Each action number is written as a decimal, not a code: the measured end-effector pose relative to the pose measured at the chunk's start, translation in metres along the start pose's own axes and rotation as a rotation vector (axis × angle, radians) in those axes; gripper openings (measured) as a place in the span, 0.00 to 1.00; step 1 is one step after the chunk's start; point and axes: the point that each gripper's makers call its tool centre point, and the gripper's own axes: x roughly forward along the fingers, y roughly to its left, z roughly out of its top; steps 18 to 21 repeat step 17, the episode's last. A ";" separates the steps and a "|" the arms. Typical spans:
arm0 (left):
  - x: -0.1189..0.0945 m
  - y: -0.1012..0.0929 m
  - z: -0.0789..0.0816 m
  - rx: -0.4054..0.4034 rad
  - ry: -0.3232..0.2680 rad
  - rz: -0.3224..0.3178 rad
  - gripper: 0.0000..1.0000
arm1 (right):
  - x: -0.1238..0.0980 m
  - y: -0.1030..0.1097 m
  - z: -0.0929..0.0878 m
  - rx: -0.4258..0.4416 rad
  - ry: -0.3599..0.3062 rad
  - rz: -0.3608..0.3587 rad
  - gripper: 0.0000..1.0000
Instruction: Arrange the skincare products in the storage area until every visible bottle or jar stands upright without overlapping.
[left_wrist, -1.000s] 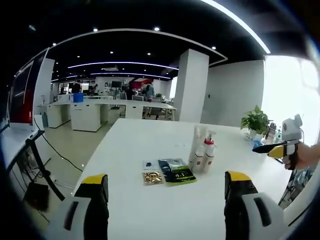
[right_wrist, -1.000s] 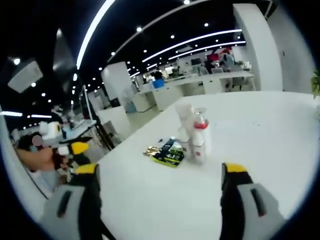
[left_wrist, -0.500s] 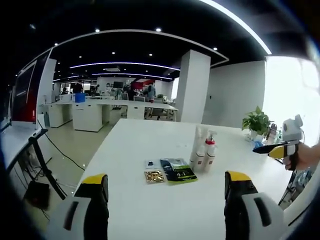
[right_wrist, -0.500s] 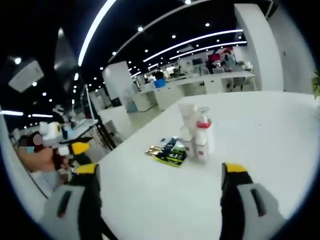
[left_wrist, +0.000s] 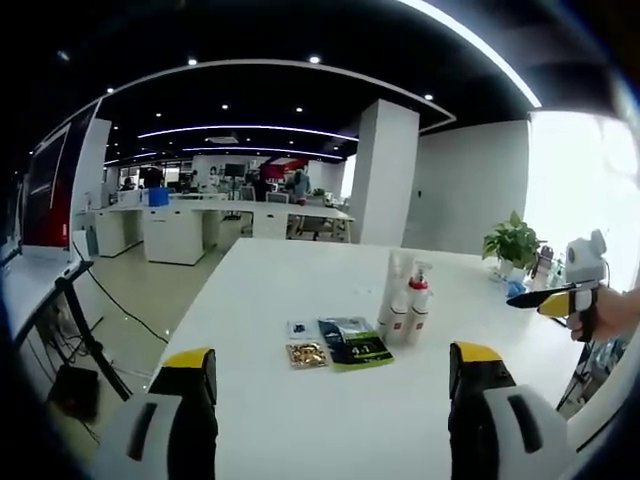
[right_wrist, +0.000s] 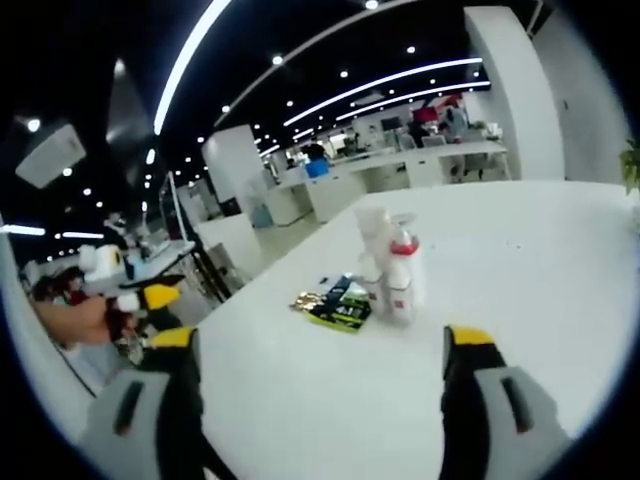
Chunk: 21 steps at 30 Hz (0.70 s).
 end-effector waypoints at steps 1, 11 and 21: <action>0.001 -0.001 0.000 0.000 0.000 -0.002 1.00 | -0.001 -0.001 0.000 0.002 0.000 -0.001 0.99; 0.006 -0.005 0.003 0.004 -0.003 -0.009 1.00 | -0.005 -0.007 0.000 0.007 -0.004 -0.010 0.99; 0.008 -0.009 0.003 0.012 0.004 -0.018 1.00 | -0.008 -0.009 -0.001 0.012 -0.005 -0.019 0.99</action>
